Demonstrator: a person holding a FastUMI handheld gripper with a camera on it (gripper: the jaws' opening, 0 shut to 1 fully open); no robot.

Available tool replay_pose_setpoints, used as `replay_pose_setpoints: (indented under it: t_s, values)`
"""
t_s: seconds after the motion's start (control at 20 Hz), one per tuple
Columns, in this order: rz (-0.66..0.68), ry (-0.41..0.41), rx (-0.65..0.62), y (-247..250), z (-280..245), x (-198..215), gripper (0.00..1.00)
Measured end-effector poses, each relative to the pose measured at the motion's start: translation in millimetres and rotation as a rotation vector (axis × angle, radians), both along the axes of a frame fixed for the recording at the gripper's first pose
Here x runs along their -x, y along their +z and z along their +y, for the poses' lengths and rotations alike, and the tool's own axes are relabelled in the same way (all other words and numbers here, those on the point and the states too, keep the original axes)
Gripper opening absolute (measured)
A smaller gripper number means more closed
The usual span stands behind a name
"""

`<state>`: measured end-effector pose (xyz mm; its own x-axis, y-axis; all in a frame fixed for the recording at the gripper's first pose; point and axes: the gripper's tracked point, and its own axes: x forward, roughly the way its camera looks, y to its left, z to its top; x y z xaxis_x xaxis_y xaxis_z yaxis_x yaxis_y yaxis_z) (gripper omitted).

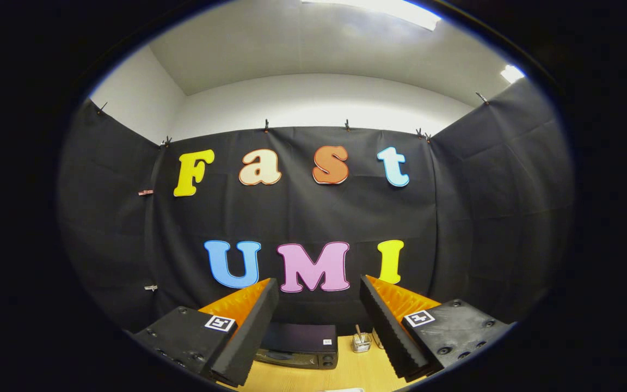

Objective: Open the toaster oven, put the food inside, and close the toaster oven door.

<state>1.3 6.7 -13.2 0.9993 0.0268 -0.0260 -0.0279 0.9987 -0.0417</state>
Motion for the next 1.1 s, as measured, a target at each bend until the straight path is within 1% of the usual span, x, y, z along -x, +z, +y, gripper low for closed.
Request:
replay_pose_setpoints:
  t_s: [0.2, 0.45, 0.65, 0.85, 1.1]
  values:
    - [-0.006, 0.017, -0.011, -5, 6, -7, 0.97]
    - [0.019, 0.089, -0.041, -29, 39, -31, 0.97]
    - [0.058, 0.139, -0.068, -54, 65, -64, 0.97]
    - [0.067, 0.219, -0.090, -72, 95, -93, 0.97]
    - [0.133, 0.265, -0.089, -114, 114, -134, 0.97]
